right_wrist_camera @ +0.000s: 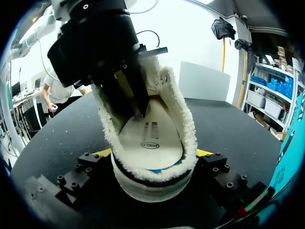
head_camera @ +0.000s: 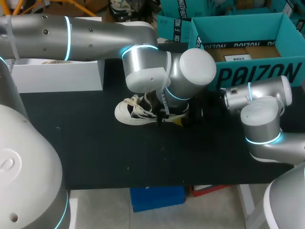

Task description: Take the shoe out of the shoebox, open the shoe tongue, remove and reinsert the insole, then place the shoe into the shoebox

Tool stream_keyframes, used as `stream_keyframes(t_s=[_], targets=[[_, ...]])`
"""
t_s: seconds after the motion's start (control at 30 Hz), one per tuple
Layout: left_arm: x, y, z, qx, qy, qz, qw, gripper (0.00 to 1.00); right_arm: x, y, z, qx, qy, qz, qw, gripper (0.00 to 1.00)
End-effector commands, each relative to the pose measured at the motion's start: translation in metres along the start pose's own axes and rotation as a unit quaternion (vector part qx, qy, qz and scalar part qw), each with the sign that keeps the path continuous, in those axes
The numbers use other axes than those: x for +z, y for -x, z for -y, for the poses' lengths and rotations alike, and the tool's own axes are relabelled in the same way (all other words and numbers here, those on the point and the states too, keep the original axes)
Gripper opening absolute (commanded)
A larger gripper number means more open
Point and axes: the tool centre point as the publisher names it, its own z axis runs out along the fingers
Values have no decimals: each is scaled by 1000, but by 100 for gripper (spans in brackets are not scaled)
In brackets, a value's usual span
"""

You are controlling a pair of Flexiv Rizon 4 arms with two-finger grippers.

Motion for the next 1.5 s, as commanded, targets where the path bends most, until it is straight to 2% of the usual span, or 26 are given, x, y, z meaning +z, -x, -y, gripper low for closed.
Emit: stream_keyframes(t_s=[0.03,0.23,0.5,0.8,1.1,1.5], targets=[[139,1,3,6,8,-6,1000,0,-3,2,3,1,0,0,1000,0],[127,-1,7,2,-10,-34,999,0,-3,2,3,1,0,0,1000,0],[84,-9,11,0,-58,-80,995,0,-3,2,3,1,0,0,1000,0],[47,-21,14,8,-97,-116,988,0,-3,2,3,1,0,0,1000,0],[-6,-14,8,-14,-160,-144,977,0,-3,2,3,1,0,0,1000,0],[-38,-7,10,-22,-193,-158,968,0,-3,2,3,1,0,0,1000,0]])
